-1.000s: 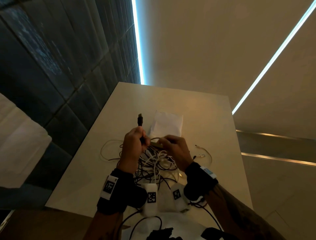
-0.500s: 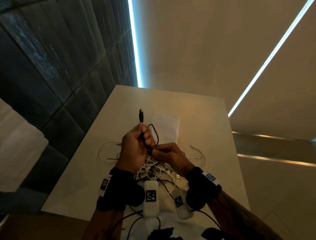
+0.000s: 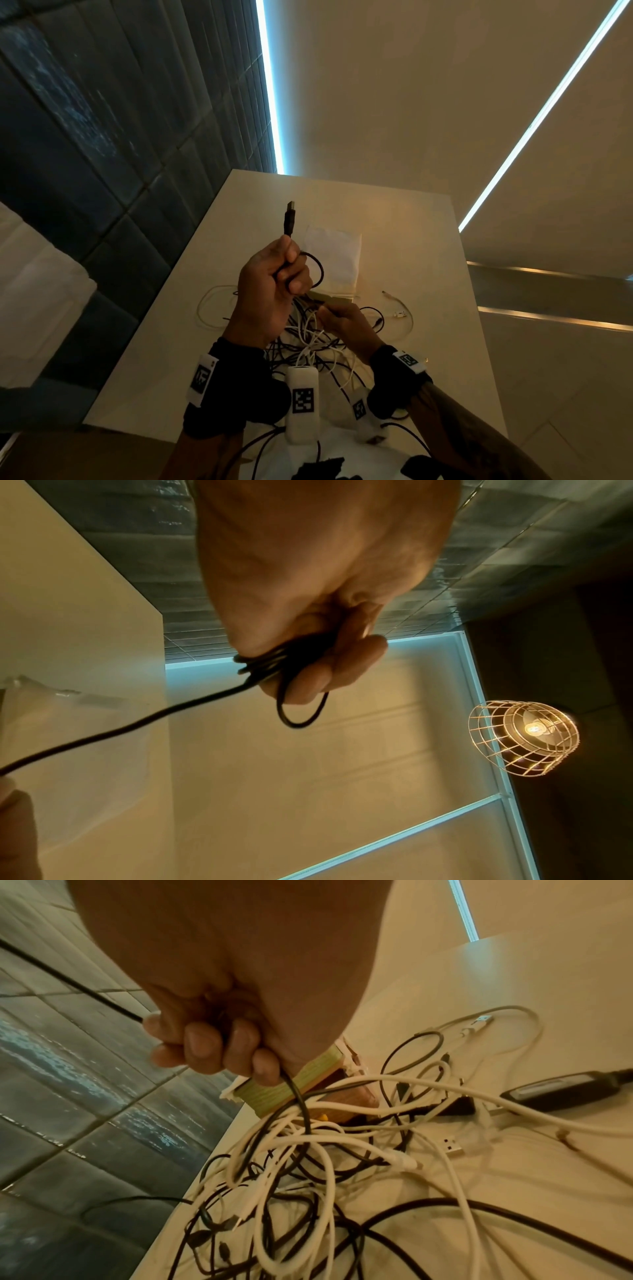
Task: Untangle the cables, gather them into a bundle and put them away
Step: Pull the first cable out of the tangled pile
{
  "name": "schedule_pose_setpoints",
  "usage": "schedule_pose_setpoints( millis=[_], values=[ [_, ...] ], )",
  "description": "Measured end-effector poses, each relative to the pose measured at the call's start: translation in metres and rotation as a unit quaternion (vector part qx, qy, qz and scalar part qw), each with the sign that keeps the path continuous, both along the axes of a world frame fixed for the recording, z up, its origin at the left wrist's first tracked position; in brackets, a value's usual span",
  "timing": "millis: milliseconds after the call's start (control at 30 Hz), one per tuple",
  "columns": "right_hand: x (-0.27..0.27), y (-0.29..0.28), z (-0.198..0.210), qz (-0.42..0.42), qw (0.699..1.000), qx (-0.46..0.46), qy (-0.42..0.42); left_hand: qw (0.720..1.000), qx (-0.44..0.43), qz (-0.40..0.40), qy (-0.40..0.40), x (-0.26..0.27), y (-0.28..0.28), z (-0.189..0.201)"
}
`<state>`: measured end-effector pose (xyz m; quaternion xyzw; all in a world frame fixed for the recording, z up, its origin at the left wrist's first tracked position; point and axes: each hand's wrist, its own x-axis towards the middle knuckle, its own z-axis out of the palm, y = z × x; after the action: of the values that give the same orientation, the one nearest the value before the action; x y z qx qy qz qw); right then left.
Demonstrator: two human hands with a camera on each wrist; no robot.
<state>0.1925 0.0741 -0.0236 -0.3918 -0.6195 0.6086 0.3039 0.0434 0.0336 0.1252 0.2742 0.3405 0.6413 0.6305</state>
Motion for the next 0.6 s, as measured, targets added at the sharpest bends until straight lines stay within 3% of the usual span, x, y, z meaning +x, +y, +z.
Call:
schedule_pose_setpoints(
  millis=[300, 467, 600],
  values=[
    [0.003, -0.003, -0.019, 0.003, 0.999, -0.037, 0.01, 0.998, 0.031, 0.035, -0.038, -0.012, 0.001, 0.008],
    [0.008, 0.003, -0.017, -0.045, 0.995, -0.073, -0.057, 0.989, -0.074, 0.08, 0.095, -0.006, 0.006, -0.002],
    [0.004, 0.012, 0.025, -0.105, 0.988, -0.108, 0.035, 0.962, -0.147, 0.136, 0.183, -0.004, 0.011, -0.012]
  ],
)
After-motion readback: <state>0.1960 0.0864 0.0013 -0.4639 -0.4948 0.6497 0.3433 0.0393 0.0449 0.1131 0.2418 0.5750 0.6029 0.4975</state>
